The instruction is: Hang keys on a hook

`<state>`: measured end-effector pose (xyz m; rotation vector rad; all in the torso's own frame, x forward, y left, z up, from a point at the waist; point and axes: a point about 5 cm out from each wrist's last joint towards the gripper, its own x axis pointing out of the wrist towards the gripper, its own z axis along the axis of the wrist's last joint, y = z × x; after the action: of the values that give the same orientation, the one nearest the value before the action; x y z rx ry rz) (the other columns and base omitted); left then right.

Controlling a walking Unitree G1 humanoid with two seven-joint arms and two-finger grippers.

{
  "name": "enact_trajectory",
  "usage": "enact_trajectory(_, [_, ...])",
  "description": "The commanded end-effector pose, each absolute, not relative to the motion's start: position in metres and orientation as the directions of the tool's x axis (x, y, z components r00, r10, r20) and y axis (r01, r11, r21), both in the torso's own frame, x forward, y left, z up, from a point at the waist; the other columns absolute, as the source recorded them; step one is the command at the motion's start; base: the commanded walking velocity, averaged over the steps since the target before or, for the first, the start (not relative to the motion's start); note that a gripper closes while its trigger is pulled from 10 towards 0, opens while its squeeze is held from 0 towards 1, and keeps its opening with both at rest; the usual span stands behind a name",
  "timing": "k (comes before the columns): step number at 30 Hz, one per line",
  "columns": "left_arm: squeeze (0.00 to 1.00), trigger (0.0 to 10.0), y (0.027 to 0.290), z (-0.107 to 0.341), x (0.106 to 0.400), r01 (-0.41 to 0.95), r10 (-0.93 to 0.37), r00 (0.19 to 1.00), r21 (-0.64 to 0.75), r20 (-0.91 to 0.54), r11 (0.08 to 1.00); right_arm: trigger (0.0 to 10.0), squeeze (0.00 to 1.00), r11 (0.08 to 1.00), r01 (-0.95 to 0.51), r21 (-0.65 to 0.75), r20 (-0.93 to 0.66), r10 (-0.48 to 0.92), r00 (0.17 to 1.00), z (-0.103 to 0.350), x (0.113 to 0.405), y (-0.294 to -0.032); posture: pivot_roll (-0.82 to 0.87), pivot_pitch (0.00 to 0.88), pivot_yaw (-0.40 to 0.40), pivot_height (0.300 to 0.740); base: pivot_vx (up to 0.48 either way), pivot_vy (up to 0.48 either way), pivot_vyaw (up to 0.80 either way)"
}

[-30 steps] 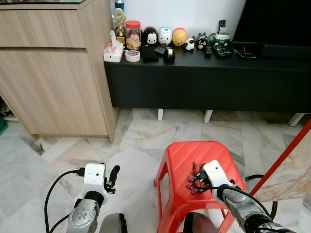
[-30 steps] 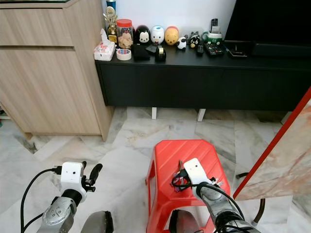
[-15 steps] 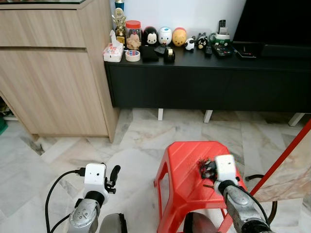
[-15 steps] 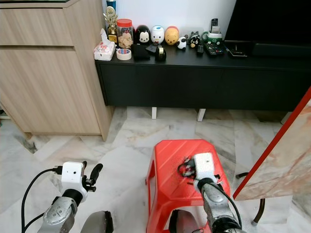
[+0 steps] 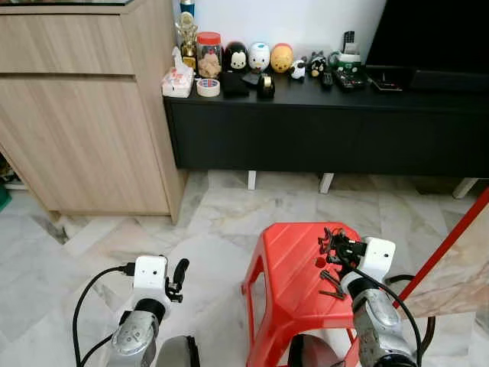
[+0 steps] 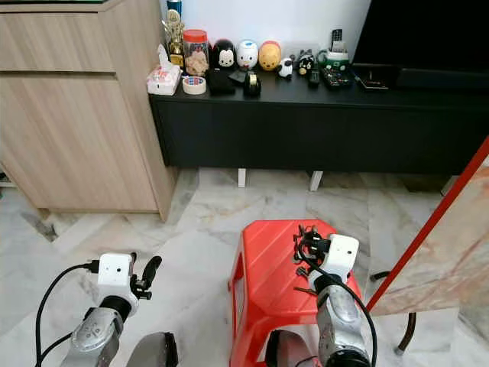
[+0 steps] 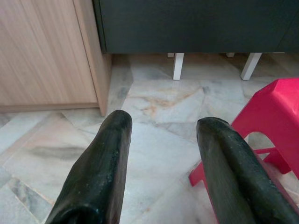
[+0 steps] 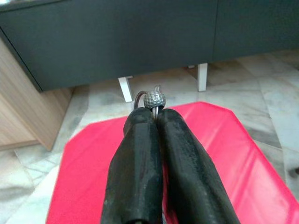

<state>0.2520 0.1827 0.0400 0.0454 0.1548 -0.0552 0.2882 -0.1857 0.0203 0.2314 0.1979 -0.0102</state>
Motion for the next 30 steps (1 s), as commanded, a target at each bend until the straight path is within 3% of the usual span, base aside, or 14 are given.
enact_trajectory(1, [0.0,10.0,0.181,0.037,0.253,0.06,-0.051,0.985,0.05,-0.164,0.997,10.0,0.0,0.976,0.039,0.213,-0.207,0.006,0.978,0.021,0.288,-0.19,0.11,0.0,-0.095,0.631,0.0,0.0,0.0])
enact_trajectory(15, [0.0,10.0,0.196,0.021,0.249,-0.038,0.04,0.978,0.015,-0.205,0.999,10.0,0.0,0.979,0.027,0.202,-0.287,0.032,0.958,0.004,0.277,-0.183,0.11,0.0,-0.101,0.711,0.0,0.0,0.0])
enact_trajectory(30, [0.0,10.0,0.219,-0.022,0.224,-0.078,0.102,0.916,0.078,-0.388,0.994,10.0,0.0,0.981,0.043,0.192,-0.316,0.02,0.949,-0.005,0.269,-0.182,0.1,0.0,-0.092,0.711,0.0,0.0,0.0])
